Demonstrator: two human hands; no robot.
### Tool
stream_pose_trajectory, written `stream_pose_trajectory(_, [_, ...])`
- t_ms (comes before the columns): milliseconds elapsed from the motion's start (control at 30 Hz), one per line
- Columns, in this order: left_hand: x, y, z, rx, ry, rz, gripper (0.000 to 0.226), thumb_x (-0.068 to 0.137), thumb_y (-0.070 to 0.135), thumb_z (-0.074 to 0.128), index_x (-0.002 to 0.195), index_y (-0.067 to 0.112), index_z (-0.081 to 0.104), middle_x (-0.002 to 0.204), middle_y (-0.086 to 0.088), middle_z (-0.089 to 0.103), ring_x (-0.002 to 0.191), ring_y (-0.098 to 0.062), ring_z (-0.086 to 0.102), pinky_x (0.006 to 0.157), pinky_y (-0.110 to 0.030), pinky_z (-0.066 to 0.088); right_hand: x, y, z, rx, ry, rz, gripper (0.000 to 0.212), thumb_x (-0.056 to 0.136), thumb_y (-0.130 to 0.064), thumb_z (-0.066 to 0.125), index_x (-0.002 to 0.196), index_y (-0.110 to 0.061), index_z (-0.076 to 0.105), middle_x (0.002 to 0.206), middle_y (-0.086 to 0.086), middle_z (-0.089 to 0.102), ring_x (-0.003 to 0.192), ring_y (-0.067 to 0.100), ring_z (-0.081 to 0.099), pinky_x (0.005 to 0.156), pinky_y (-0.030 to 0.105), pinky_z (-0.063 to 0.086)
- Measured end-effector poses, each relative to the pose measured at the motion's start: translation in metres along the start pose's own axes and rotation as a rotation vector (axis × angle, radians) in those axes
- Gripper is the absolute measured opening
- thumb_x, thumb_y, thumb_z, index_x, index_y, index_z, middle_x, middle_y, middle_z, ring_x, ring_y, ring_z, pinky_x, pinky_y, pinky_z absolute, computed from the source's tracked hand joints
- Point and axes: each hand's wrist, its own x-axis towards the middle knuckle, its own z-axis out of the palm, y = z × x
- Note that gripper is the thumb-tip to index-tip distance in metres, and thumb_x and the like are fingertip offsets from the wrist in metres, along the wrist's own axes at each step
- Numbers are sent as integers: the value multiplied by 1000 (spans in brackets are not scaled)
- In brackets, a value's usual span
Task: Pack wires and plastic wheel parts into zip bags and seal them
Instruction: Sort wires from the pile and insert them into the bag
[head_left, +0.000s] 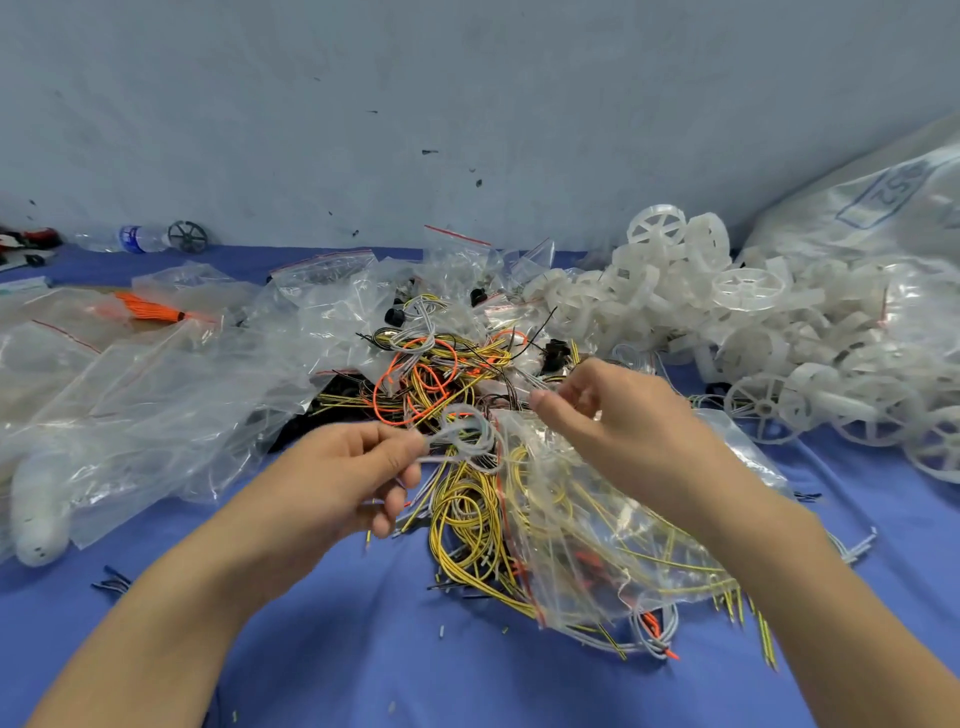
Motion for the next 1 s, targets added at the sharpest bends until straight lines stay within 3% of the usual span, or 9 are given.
stream_pose_trajectory(133, [3, -5, 6, 8, -44, -144, 19, 94, 20, 61, 85, 4, 63, 66, -5, 57, 48, -9, 50, 43, -19, 43, -16, -9, 16, -109, -108, 75, 52, 82, -77, 44, 99, -29, 54, 87, -9, 64, 76, 10, 61, 67, 33, 54])
stream_pose_trajectory(267, [4, -2, 22, 36, -100, -156, 20, 94, 19, 61, 87, 0, 65, 66, -7, 59, 49, -11, 52, 44, -20, 46, -18, -10, 22, -17, -154, 104, 19, 93, -46, 53, 91, -28, 58, 82, -6, 67, 66, 12, 62, 58, 29, 49])
stream_pose_trajectory(333, [6, -2, 34, 51, -129, -151, 20, 95, 17, 60, 86, 0, 66, 64, -5, 60, 48, -11, 53, 45, -20, 47, -19, -9, 19, 18, -101, 105, 17, 93, -39, 52, 82, -27, 56, 74, -6, 66, 62, 12, 61, 53, 29, 47])
stream_pose_trajectory(467, [16, 3, 66, 72, -222, -139, 23, 97, 13, 56, 79, 2, 67, 62, -7, 61, 46, -11, 52, 44, -18, 46, -21, -17, 15, 36, -2, 66, 18, 91, -40, 54, 82, -25, 57, 73, -4, 66, 65, 15, 60, 54, 29, 43])
stream_pose_trajectory(567, [28, 10, 85, -96, -268, -186, 28, 96, -3, 48, 74, 0, 64, 53, -5, 58, 42, -7, 53, 41, -15, 45, -19, -18, 10, 46, -3, 23, 18, 92, -40, 52, 84, -24, 57, 76, -2, 67, 72, 20, 60, 58, 32, 44])
stream_pose_trajectory(767, [46, 12, 109, -173, -463, -154, 35, 91, -5, 45, 80, 12, 74, 71, -2, 68, 61, -6, 64, 53, -17, 51, -18, -9, -6, 84, -60, 4, 16, 92, -38, 50, 86, -24, 55, 77, 1, 68, 74, 22, 63, 66, 35, 52])
stream_pose_trajectory(833, [50, 12, 114, -185, -555, -143, 20, 90, 4, 51, 93, 11, 70, 77, -2, 70, 68, -8, 66, 59, -20, 54, -18, -9, -6, 99, -53, -9, 18, 92, -37, 50, 89, -21, 57, 77, 1, 67, 72, 21, 63, 66, 37, 54])
stream_pose_trajectory(933, [54, 9, 119, -289, -636, -171, 17, 96, 18, 49, 101, 4, 56, 71, -4, 71, 64, -10, 68, 56, -22, 55, -19, -6, -9, 133, -30, -28, 19, 93, -37, 49, 88, -21, 58, 76, -1, 65, 68, 19, 61, 62, 38, 54])
stream_pose_trajectory(1000, [61, -2, 124, -210, -592, -103, 18, 97, 5, 39, 100, 1, 56, 64, -6, 68, 57, -9, 67, 50, -20, 53, -19, -5, -12, 148, -20, -33, 19, 93, -37, 49, 88, -21, 58, 77, 0, 65, 70, 21, 61, 61, 38, 53])
